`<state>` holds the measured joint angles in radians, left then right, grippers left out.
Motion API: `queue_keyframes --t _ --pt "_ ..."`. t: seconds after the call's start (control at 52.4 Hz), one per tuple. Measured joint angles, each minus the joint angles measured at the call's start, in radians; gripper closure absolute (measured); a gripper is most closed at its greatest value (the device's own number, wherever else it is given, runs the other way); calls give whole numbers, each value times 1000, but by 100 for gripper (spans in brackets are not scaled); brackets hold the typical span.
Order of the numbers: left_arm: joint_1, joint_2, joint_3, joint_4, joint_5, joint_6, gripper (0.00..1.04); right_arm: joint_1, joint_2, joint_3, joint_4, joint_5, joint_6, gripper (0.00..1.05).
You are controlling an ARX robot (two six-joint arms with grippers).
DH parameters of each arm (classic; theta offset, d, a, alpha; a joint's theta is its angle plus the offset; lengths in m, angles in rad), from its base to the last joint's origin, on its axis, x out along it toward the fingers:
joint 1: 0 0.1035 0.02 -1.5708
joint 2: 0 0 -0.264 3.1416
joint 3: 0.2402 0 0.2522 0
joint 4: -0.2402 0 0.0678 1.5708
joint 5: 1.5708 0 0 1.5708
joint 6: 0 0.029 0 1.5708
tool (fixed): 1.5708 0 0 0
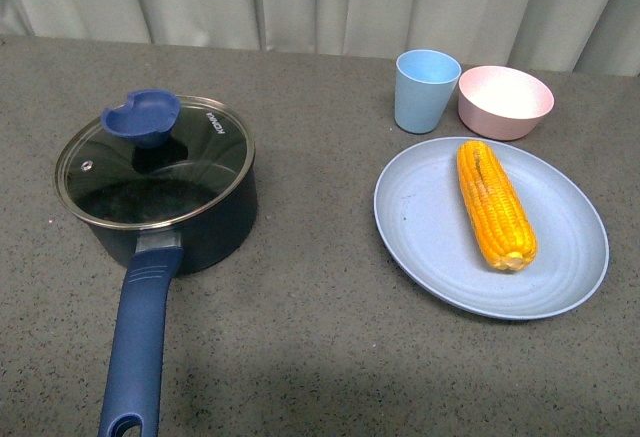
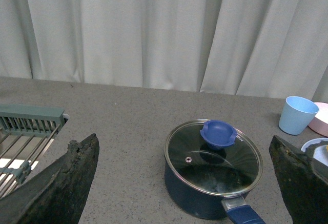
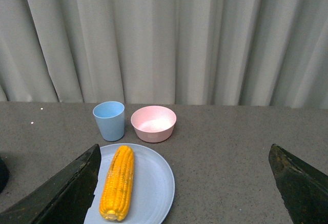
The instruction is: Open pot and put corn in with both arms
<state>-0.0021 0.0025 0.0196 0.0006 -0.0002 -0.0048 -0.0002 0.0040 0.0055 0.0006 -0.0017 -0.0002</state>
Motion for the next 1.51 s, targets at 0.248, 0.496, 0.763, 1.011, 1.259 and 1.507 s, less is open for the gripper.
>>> queue_keyframes --t 0.248,0.496,0.763,1.011,1.259,1.507 --pt "0 0 0 0 0 0 6 0 0 0 0 0 0 9" --pt "0 0 0 0 0 0 6 0 0 0 0 0 0 9" --pt "0 0 0 0 0 0 6 0 0 0 0 0 0 9" --pt "0 0 0 0 0 0 6 0 0 0 0 0 0 9" --pt "0 0 0 0 0 0 6 0 0 0 0 0 0 9" --pt "0 0 0 0 0 0 6 0 0 0 0 0 0 9"
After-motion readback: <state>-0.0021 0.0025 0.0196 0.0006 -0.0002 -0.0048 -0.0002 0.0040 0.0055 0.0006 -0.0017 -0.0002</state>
